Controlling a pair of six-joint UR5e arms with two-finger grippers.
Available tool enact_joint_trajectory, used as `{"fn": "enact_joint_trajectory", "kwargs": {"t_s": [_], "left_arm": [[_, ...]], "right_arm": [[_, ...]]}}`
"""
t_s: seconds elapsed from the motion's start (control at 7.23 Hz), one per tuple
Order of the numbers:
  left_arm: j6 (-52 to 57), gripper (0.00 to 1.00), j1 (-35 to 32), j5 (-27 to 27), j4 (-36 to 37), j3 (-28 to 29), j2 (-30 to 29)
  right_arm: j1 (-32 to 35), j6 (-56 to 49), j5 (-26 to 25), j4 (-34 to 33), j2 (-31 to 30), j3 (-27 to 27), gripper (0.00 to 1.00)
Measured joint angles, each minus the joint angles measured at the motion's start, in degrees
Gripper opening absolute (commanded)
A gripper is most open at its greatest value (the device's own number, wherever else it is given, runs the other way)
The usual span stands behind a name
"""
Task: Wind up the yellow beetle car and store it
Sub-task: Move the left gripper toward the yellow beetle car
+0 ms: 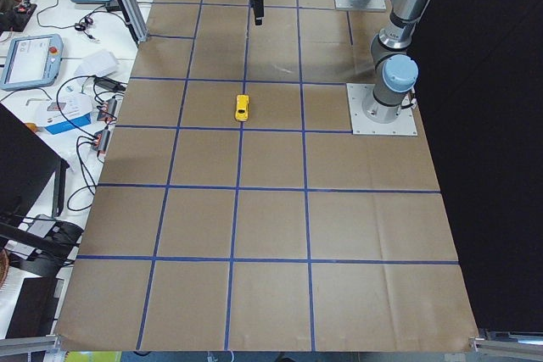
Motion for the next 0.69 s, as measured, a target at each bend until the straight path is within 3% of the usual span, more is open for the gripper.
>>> {"fn": "enact_joint_trajectory", "kwargs": {"t_s": [0.69], "left_arm": [[1.41,1.0,-0.82,-0.26,-1.38,-2.16,1.36]], "right_arm": [[0.0,0.0,0.0,0.0,0.06,0.0,1.0]]}}
